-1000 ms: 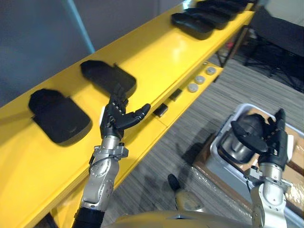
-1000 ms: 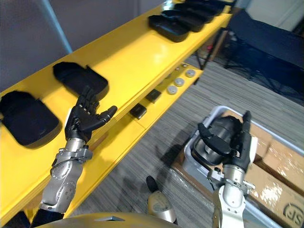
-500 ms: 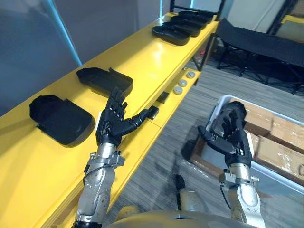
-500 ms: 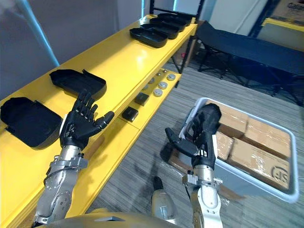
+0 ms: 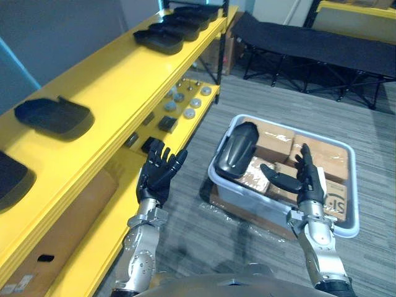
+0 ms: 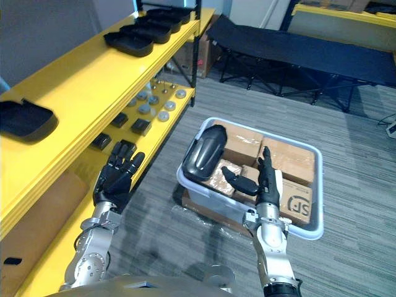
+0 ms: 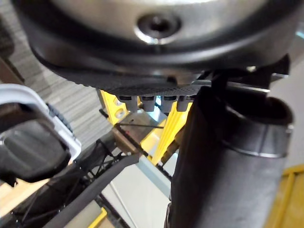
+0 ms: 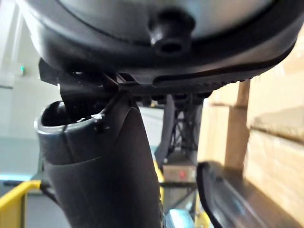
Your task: Walk over and take three plastic housings, then place them on the shelf
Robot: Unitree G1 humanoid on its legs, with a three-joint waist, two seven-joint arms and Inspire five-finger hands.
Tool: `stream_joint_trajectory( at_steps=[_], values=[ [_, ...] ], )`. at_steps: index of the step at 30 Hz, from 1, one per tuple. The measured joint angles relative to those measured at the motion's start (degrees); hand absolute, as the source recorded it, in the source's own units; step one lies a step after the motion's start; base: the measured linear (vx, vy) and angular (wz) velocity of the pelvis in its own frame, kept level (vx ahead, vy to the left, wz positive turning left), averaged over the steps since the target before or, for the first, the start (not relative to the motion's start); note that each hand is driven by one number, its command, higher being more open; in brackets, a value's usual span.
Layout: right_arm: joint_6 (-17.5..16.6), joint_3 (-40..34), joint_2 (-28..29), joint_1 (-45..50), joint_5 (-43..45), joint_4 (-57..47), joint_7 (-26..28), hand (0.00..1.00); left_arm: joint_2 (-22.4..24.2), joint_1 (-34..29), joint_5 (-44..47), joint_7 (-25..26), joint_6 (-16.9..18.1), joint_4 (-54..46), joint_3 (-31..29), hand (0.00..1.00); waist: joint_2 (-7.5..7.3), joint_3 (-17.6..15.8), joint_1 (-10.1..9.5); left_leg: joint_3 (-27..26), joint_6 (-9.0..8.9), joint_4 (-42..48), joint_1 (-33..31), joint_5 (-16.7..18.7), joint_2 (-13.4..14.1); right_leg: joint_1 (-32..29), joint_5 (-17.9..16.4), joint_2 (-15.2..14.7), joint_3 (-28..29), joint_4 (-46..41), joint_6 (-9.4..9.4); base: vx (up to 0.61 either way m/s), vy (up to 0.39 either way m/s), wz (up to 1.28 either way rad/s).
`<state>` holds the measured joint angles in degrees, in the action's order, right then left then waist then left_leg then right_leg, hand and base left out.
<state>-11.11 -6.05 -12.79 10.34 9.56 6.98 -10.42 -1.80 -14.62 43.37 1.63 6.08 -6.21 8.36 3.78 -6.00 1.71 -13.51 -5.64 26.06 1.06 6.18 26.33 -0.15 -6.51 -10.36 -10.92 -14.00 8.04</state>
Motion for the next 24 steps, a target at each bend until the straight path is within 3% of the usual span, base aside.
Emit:
stream_joint_trajectory(
  at_steps=[1,2,3,4,5,7,9,13,19,24],
  values=[
    [0.00,-0.65,0.11,-0.01,-0.01,-0.33,-0.36,1.00,-0.03,0.06,-0.01,-0.50,0.17,-0.18,0.12,1.00,0.11,0.06,0.01,-0.14,-0.01,1.20,-0.92,1.84,-0.94,0.46,0.20,0.17,0.04,0.80,-0.29,0.08,-0.199,-0.23],
    [0.09,-1.56,0.31,-0.02,0.00,-0.76,-1.13,1.00,0.00,0.40,-0.74,-0.95,0.37,-0.63,0.26,1.00,0.08,0.04,-0.02,0.15,-0.42,1.53,-3.06,4.62,-3.66,0.70,0.56,0.17,0.13,1.66,-0.65,0.05,-0.101,-0.20],
    [0.32,-1.68,0.28,-0.09,-0.04,-0.82,-1.87,1.00,-0.02,0.57,-1.99,-0.81,0.90,-0.84,0.30,1.00,0.07,0.04,-0.15,0.88,-0.50,-0.95,-4.63,5.13,-7.31,0.51,1.09,0.18,0.18,2.28,-0.76,0.03,-0.052,-0.21],
    [0.44,-1.64,0.23,-0.16,-0.11,-0.81,-2.11,1.00,-0.20,0.58,-2.65,-0.61,1.33,-0.84,0.27,1.00,-0.06,-0.05,-0.26,0.78,-0.02,-2.21,-4.75,5.69,-8.54,0.35,1.25,0.18,0.27,2.35,-0.73,0.00,-0.004,-0.24],
    [0.72,-0.69,1.07,-0.57,-0.12,-0.74,-3.50,1.00,-1.02,0.57,-3.79,0.24,1.56,-0.84,0.02,1.00,-0.46,0.32,-0.49,3.55,-0.76,-7.15,-3.31,5.23,-11.14,-0.65,2.52,-0.34,0.83,3.45,-0.21,-0.01,0.023,-0.18],
    [0.92,-0.02,1.01,-2.24,-0.15,0.00,-4.45,1.00,-1.20,0.79,-5.59,0.92,1.66,-0.84,-0.25,1.00,-0.85,0.05,-0.47,2.91,-2.36,-9.96,-3.04,4.28,-12.39,-1.24,4.50,-0.73,1.16,5.58,0.39,-0.04,0.051,-0.19],
    [2.80,1.06,1.06,-7.72,-0.19,4.80,-5.95,1.00,-2.47,0.77,-7.49,1.70,1.31,-0.78,-0.25,1.00,-1.96,-0.99,-1.61,1.59,-2.62,-10.84,-3.40,3.61,-14.17,-1.07,9.18,-1.97,1.18,10.33,0.64,-0.09,0.123,-0.28],
    [5.16,0.64,-1.45,-20.50,0.13,16.68,-11.64,1.00,-6.11,4.88,-9.42,2.03,1.27,-0.80,0.42,1.00,-2.08,-5.29,-1.78,4.20,-1.08,-5.67,-9.03,4.76,-16.06,-1.36,11.19,-3.79,-2.15,12.17,0.38,-0.15,0.126,0.26],
    [7.30,-1.71,-9.82,-43.46,1.13,30.99,-17.25,1.00,-7.80,13.67,-10.20,3.82,1.36,-0.74,2.24,1.00,1.48,-14.84,-4.22,7.78,-0.59,-1.20,-18.59,3.20,-16.10,-6.22,14.14,-3.32,-4.52,13.22,0.51,-0.17,0.015,0.22],
    [7.26,1.14,-15.67,-52.48,2.71,36.42,-17.65,1.00,-7.80,15.61,-9.79,3.96,1.39,3.19,6.79,1.00,1.71,-16.83,-5.45,8.49,-0.52,-0.59,-22.14,2.26,-16.06,-9.06,15.35,-3.02,-4.66,13.41,0.45,-0.04,-0.003,0.06]
  ],
)
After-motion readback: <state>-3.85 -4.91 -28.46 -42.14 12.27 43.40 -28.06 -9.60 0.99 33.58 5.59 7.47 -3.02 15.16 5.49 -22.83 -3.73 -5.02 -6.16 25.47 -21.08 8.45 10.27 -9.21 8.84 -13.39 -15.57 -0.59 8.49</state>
